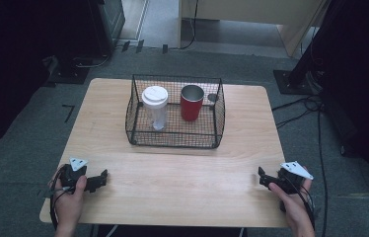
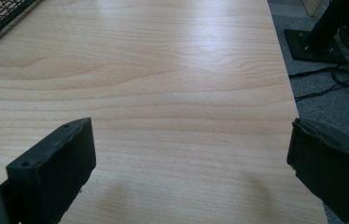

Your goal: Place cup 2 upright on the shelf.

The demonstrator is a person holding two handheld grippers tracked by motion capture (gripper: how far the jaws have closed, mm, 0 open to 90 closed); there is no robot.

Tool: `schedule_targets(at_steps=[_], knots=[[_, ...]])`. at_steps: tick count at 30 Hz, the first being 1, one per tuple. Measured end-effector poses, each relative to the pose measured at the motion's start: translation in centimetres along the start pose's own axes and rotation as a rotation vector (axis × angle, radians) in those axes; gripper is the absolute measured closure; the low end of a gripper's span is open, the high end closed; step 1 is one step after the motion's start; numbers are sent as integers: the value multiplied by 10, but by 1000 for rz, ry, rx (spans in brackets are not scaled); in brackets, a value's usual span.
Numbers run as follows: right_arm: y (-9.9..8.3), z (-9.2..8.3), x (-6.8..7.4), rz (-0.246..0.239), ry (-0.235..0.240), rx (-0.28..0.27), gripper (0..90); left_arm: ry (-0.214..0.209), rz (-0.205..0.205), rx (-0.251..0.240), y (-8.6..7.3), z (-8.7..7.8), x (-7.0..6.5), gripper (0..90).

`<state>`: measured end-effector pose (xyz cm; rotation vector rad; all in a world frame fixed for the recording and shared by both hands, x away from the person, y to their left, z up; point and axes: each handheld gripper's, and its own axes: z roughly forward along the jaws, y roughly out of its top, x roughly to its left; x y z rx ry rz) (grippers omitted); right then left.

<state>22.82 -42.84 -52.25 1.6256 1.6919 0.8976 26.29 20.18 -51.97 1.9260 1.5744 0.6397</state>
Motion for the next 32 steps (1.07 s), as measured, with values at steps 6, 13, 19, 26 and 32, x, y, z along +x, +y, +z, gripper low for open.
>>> schedule_targets(at_steps=[6,13,19,26,32], knots=[[0,5,6,-48,-32,95,12,0,1,0,0,0,0,0],[-1,7,5,-18,7,152,8,0,1,0,0,0,0,0],[-3,4,5,-19,27,158,9,0,0,0,0,0,0,0],[-4,3,7,-9,21,157,9,0,0,0,0,0,0,0],[-4,3,7,-9,21,157,9,0,1,1,0,0,0,0]])
